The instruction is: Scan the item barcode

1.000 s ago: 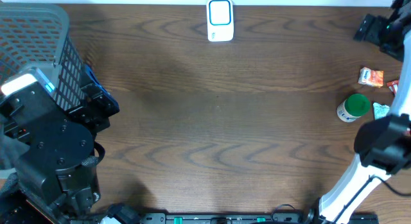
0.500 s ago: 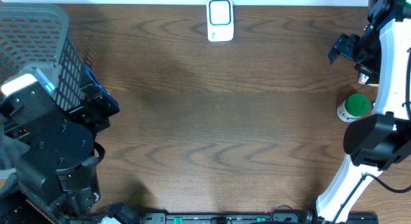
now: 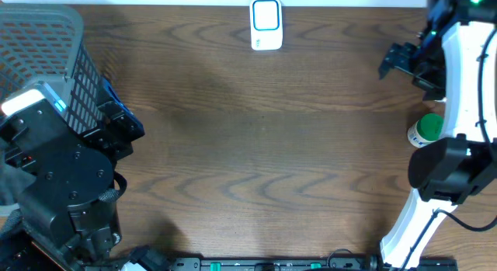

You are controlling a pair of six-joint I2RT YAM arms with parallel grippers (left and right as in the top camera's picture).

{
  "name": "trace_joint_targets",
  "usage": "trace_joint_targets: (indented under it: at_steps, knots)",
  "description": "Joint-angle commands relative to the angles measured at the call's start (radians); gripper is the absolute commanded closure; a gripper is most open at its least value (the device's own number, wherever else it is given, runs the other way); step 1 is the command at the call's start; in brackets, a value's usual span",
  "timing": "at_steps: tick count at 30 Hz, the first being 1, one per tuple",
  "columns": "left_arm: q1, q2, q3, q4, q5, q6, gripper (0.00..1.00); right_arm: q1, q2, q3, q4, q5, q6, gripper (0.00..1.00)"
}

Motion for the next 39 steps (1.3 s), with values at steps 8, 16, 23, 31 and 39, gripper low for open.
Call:
trace_joint_targets:
  at_steps: [8, 16, 23, 31, 39]
  knots:
    - [0.003, 0.002, 0.000, 0.000, -0.024, -0.001, 0.02, 0.203, -0.233, -0.002, -0.002, -0.122, -0.059, 0.01]
    - [0.003, 0.002, 0.000, 0.000, -0.024, -0.001, 0.02, 0.357, -0.356, -0.002, -0.002, -0.303, -0.048, 0.01]
    - [0.003, 0.002, 0.000, 0.000, -0.024, -0.001, 0.02, 0.423, -0.414, -0.002, -0.002, -0.341, -0.041, 0.01]
    - [0.003, 0.002, 0.000, 0.000, -0.024, -0.001, 0.02, 0.427, -0.415, -0.002, -0.002, -0.333, -0.013, 0.01]
    - [0.003, 0.002, 0.000, 0.000, -0.024, -0.001, 0.02, 0.429, -0.424, -0.002, 0.008, -0.320, 0.023, 0.01]
